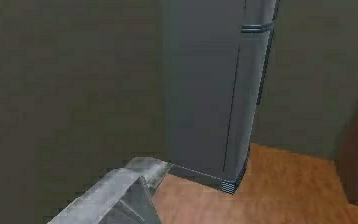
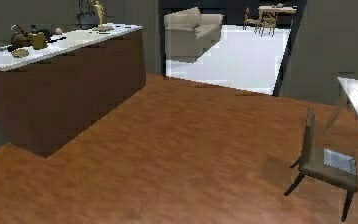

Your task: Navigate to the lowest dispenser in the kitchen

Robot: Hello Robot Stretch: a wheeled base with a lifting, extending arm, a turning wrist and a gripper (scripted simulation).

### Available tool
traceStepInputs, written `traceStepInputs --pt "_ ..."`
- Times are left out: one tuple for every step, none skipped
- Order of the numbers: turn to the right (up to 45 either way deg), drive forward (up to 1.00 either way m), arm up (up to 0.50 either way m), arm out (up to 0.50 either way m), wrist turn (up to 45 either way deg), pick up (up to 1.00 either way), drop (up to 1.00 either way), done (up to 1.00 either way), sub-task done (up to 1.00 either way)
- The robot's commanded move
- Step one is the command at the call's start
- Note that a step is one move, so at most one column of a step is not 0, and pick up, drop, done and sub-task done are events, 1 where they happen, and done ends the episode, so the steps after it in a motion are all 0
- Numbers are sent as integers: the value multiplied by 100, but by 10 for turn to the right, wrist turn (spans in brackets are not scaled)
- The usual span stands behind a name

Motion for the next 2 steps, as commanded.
traceStepInputs --pt "-450 0 0 0 0 0 0 0 0" --pt "450 0 0 0 0 0 0 0 0"
